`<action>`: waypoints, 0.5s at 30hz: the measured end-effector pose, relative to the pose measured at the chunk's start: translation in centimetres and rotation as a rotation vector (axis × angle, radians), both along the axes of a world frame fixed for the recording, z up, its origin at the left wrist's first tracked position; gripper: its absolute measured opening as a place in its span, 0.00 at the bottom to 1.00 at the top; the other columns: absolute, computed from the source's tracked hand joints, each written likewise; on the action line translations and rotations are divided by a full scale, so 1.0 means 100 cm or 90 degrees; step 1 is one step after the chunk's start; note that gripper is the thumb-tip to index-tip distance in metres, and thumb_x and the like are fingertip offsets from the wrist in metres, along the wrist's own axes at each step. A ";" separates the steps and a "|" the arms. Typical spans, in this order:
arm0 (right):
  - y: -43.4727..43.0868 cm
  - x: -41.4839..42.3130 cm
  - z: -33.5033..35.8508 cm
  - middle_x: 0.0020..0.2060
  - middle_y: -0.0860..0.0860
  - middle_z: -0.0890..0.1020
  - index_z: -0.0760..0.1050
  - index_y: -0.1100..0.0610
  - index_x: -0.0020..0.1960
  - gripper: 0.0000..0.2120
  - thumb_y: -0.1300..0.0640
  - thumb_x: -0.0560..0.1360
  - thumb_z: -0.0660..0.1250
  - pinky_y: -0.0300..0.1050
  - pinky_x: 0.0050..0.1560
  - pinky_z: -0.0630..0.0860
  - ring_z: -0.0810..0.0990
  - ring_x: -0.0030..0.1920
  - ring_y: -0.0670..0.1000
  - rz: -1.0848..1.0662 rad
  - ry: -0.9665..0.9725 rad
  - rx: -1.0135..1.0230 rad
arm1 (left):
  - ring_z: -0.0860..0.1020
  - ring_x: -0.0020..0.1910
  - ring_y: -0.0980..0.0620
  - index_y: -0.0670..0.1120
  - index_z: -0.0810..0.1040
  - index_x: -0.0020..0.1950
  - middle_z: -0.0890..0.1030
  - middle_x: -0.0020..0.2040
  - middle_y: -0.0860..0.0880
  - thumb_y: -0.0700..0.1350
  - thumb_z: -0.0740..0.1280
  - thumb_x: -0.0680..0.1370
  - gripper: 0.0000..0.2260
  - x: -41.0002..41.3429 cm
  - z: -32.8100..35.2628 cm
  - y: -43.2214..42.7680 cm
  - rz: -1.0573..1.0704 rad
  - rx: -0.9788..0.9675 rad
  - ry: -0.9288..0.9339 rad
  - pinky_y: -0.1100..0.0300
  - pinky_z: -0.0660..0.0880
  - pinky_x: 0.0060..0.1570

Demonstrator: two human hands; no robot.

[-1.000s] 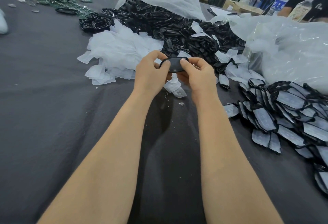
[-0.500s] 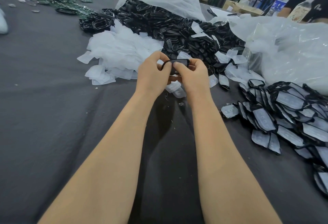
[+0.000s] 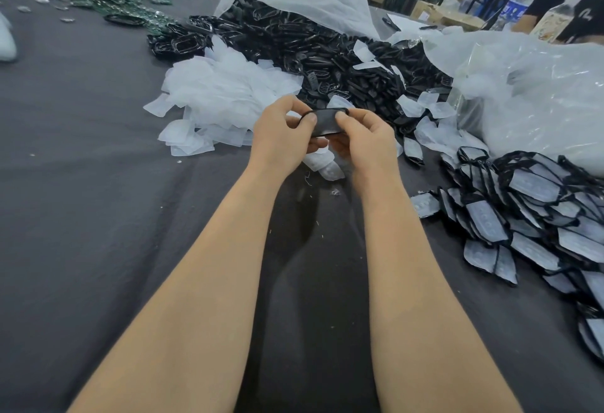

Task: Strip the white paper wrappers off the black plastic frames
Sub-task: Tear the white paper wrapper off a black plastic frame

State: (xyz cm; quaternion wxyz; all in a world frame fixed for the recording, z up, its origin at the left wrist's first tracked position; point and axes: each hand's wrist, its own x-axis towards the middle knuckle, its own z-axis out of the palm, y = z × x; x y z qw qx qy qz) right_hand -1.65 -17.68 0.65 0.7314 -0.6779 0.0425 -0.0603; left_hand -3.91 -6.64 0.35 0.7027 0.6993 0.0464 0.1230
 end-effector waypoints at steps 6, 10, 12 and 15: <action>-0.002 0.001 -0.002 0.39 0.54 0.81 0.74 0.58 0.50 0.02 0.63 0.78 0.64 0.39 0.36 0.77 0.81 0.32 0.48 0.022 -0.045 -0.144 | 0.82 0.30 0.52 0.44 0.72 0.46 0.78 0.38 0.45 0.37 0.63 0.80 0.04 0.003 -0.004 0.001 0.022 -0.025 0.013 0.63 0.79 0.35; 0.000 -0.001 -0.002 0.37 0.54 0.80 0.74 0.57 0.45 0.04 0.64 0.77 0.64 0.41 0.37 0.78 0.80 0.32 0.49 0.003 -0.033 -0.126 | 0.83 0.31 0.54 0.44 0.74 0.49 0.81 0.40 0.44 0.39 0.65 0.79 0.01 0.003 -0.006 0.001 0.034 0.018 0.005 0.64 0.79 0.35; 0.000 -0.001 -0.002 0.35 0.53 0.80 0.73 0.55 0.42 0.07 0.64 0.77 0.64 0.38 0.34 0.76 0.80 0.30 0.47 -0.003 -0.023 -0.098 | 0.82 0.31 0.56 0.44 0.74 0.51 0.82 0.40 0.44 0.39 0.66 0.79 0.03 0.003 -0.007 0.000 0.029 0.038 0.001 0.65 0.79 0.36; 0.000 -0.001 -0.002 0.35 0.53 0.81 0.74 0.56 0.44 0.06 0.64 0.78 0.64 0.37 0.33 0.76 0.81 0.29 0.47 0.007 -0.023 -0.074 | 0.82 0.32 0.56 0.44 0.73 0.52 0.82 0.40 0.44 0.39 0.65 0.79 0.03 0.003 -0.007 0.001 0.023 0.050 0.003 0.63 0.79 0.38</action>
